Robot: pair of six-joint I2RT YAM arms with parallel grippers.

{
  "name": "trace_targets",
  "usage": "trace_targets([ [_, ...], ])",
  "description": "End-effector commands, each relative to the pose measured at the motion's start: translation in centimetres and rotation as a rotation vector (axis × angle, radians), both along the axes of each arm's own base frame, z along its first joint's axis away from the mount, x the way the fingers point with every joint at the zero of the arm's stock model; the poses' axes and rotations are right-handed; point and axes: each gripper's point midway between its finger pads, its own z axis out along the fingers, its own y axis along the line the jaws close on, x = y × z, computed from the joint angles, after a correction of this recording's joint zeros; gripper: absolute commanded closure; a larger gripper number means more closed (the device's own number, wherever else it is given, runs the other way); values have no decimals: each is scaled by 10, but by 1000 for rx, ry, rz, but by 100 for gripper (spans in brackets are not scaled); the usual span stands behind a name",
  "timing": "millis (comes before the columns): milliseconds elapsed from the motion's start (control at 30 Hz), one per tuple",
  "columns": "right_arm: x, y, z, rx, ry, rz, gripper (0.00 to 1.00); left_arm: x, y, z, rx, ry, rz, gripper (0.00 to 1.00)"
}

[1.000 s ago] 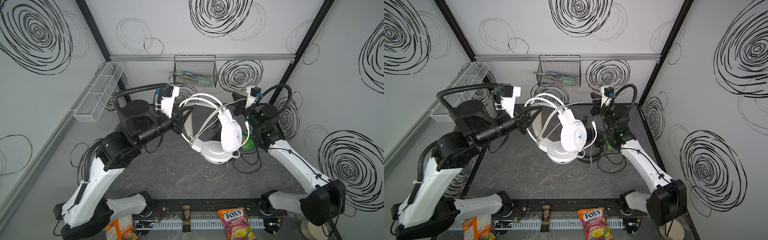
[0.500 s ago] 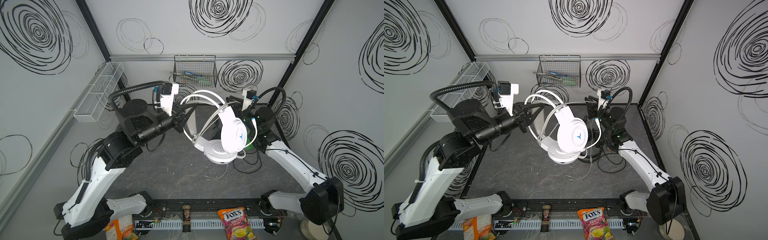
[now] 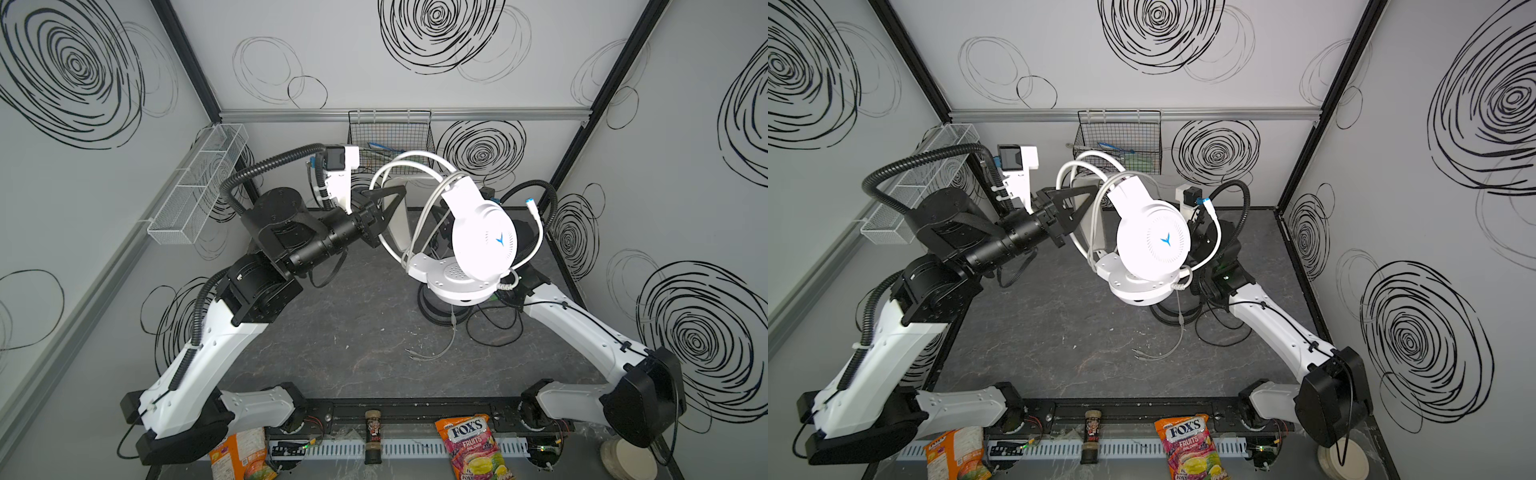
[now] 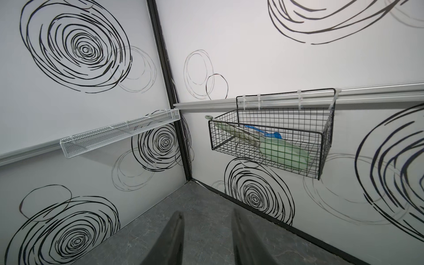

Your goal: Wrap the headphones

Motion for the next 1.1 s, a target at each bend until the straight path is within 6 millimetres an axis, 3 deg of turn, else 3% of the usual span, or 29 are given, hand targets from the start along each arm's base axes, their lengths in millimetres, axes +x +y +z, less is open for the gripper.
trace_targets([
  [0,-8,9,8,25,-36,51,60,-22,13,66,-193,-112,-35,100],
  [633,-23,34,-18,-19,-17,125,59,-15,28,109,-320,-124,40,100],
  [1067,-41,46,-57,-104,30,163,73,0,54,124,-397,-124,162,100],
])
